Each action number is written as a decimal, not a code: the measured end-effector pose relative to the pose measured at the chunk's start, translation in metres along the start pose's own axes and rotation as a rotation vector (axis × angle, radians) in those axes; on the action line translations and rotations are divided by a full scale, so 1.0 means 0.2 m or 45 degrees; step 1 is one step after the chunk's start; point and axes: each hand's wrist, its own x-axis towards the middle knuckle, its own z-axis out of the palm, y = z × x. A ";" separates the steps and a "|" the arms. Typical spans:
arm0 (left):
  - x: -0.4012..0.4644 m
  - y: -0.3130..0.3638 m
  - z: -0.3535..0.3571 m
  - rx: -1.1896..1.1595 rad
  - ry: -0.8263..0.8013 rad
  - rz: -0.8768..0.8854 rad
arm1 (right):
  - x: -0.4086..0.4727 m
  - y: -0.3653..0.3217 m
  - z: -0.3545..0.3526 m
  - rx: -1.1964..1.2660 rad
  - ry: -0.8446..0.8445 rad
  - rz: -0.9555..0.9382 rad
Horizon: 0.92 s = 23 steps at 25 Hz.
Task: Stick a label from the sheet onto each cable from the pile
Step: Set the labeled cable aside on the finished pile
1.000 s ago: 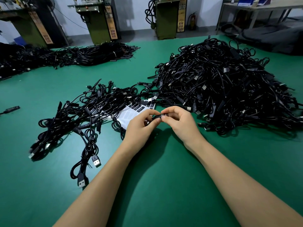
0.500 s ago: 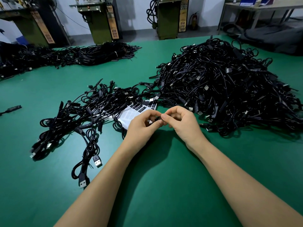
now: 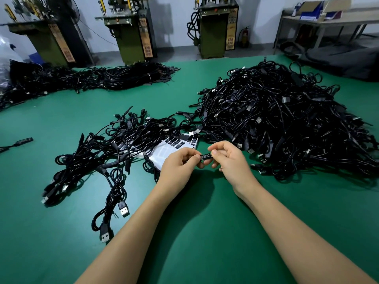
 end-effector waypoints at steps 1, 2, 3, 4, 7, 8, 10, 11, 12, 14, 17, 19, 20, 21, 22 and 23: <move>-0.01 0.00 0.00 0.049 0.015 0.034 | 0.00 0.00 0.00 -0.007 0.017 0.013; -0.02 0.00 0.00 0.115 0.031 0.077 | 0.00 0.00 0.00 -0.018 0.039 0.025; -0.04 0.01 0.00 0.177 0.052 0.115 | 0.01 0.00 0.00 -0.031 0.063 0.040; -0.05 0.03 -0.01 0.222 0.086 0.149 | 0.01 0.00 0.00 -0.044 0.089 0.056; -0.09 0.11 -0.10 0.270 0.290 0.240 | 0.01 -0.01 0.01 -0.051 0.148 0.078; -0.09 0.15 -0.15 0.257 0.363 0.261 | 0.01 -0.01 0.01 -0.057 0.155 0.080; -0.08 0.23 -0.29 0.337 0.527 0.304 | 0.00 -0.02 0.01 -0.081 0.164 0.082; -0.06 0.27 -0.38 0.476 0.634 0.314 | 0.00 -0.02 0.01 -0.088 0.168 0.079; -0.03 0.31 -0.47 0.649 0.737 0.301 | 0.00 -0.03 0.01 -0.090 0.170 0.077; 0.06 0.35 -0.67 0.989 0.855 0.192 | 0.00 -0.03 0.01 -0.089 0.175 0.080; 0.21 0.34 -0.89 1.287 0.858 -0.059 | -0.01 -0.04 0.01 -0.071 0.194 0.094; 0.26 0.29 -0.97 1.351 0.828 -0.218 | -0.01 -0.04 0.01 -0.076 0.190 0.097; 0.27 0.26 -0.99 1.371 0.803 -0.273 | -0.01 -0.05 0.01 -0.085 0.186 0.098; 0.29 0.21 -1.01 1.381 0.777 -0.315 | -0.01 -0.05 0.02 -0.094 0.185 0.100; 0.30 0.17 -1.02 1.370 0.755 -0.342 | -0.01 -0.05 0.02 -0.101 0.188 0.101; 0.31 0.12 -1.02 1.347 0.728 -0.360 | 0.00 -0.05 0.02 -0.108 0.196 0.102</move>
